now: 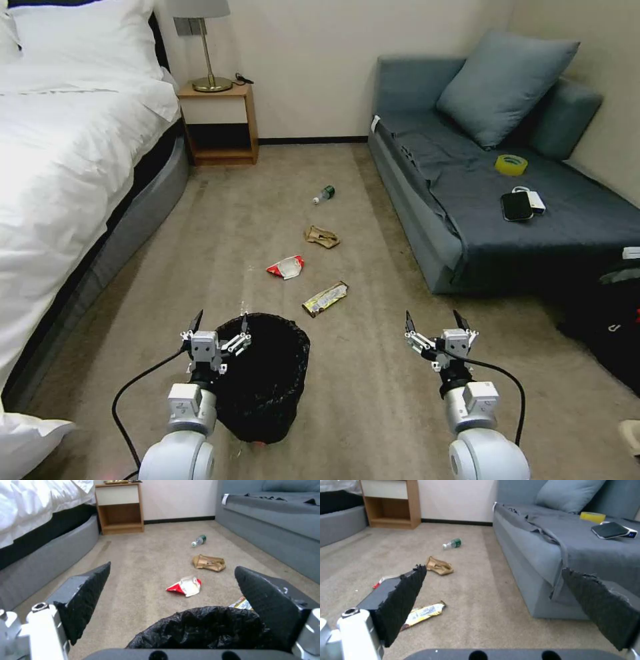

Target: Pick up the trash bin, then pick up the garbage on the floor and place it into the trash bin.

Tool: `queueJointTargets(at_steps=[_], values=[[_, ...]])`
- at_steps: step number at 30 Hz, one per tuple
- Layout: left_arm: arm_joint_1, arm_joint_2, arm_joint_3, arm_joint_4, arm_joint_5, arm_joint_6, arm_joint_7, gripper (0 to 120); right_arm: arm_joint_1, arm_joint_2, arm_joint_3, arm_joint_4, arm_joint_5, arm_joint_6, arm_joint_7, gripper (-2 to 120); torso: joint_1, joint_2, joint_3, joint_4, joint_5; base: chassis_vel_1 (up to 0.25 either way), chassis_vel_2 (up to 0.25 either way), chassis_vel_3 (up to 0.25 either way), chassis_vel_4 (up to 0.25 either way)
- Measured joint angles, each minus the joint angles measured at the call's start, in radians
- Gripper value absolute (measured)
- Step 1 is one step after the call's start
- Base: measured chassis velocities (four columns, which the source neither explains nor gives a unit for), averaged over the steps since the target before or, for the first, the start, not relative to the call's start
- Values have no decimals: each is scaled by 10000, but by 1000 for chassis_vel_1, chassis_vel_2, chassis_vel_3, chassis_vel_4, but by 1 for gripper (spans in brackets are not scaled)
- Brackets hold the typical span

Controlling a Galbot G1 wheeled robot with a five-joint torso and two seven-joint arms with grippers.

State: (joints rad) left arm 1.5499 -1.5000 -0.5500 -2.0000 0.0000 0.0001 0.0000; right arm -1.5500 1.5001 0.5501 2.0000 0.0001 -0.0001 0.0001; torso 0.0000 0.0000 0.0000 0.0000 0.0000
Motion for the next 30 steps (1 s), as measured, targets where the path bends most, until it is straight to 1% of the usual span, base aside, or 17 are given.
queueJointTargets(at_steps=[27,30], values=[[-1,0,0,0,-2,-6,0,100,0,1,9,-1,0,7,-2,100,0,0,0,0,0,0,0,0,0],[-51,0,0,23,-31,-165,-22,100,0,92,236,-53,-171,362,-78,100,0,0,0,3,1,0,0,0,0]])
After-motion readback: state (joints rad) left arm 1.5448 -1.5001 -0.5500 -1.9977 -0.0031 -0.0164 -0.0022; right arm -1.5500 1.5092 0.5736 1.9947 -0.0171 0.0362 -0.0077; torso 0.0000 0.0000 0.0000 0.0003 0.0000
